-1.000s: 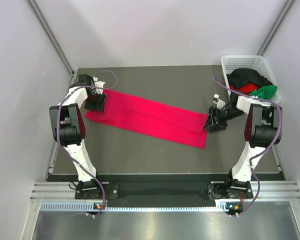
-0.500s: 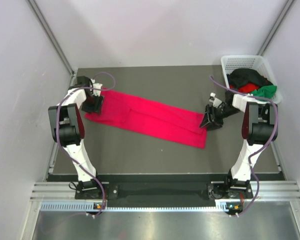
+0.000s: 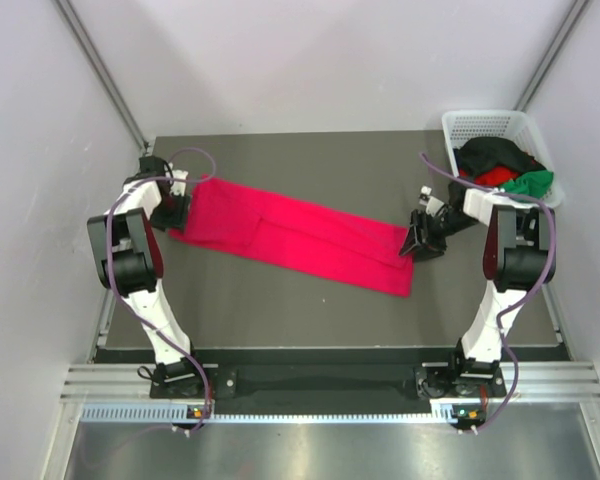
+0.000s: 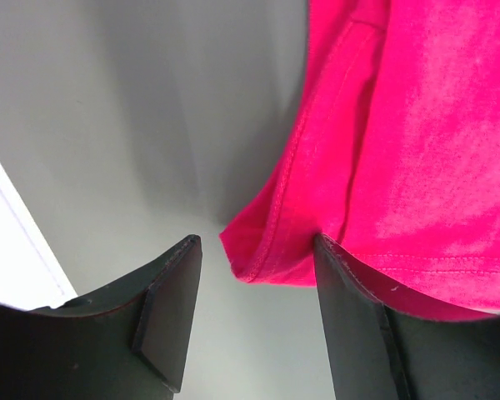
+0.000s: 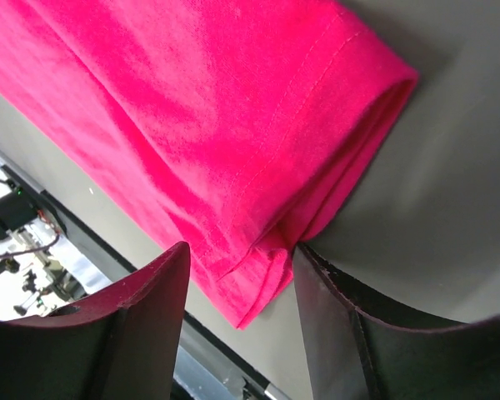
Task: Fold and stack the t-shirts
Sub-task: Fold the tshirt
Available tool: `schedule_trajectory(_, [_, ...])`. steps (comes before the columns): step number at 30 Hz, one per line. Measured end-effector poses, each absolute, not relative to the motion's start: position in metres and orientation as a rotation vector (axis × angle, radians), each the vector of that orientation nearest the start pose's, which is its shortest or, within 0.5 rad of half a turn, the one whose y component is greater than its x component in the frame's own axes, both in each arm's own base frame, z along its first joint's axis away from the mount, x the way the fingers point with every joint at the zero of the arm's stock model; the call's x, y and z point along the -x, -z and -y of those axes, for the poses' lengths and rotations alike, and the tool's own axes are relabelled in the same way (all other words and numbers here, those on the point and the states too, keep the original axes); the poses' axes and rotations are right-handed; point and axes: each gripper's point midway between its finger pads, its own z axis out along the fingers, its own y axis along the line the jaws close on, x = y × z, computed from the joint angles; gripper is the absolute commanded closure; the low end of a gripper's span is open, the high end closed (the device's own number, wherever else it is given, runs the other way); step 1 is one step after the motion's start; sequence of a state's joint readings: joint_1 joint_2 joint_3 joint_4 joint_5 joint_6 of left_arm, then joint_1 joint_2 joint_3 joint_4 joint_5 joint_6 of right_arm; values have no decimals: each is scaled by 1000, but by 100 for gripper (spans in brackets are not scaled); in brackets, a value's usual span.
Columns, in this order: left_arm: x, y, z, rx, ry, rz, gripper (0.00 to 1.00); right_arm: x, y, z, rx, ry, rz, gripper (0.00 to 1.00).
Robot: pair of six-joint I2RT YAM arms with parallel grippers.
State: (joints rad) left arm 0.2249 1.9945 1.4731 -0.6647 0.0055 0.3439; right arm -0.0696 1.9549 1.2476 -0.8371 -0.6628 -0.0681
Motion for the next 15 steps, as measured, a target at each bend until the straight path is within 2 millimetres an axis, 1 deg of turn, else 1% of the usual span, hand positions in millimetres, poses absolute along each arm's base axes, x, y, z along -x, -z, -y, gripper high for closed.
schedule_trajectory(4, [-415,-37,-113,-159,-180,-2760,39,-314,-29,-83,-6,-968,-2913,47])
schedule_trajectory(10, [-408,-32,-113,-154,-181,-2777,39,-314,-29,-80,-9,-935,-2926,47])
schedule_trajectory(12, [-409,-37,-113,-150,-184,-2767,37,-315,-29,-73,15,-866,-2939,46])
schedule_trajectory(14, [-409,-45,-113,-139,-187,-2752,32,-323,-30,-63,70,-769,-2936,46])
schedule_trajectory(15, [-409,-50,-113,-131,-186,-2742,32,-331,-32,-56,105,-704,-2923,45])
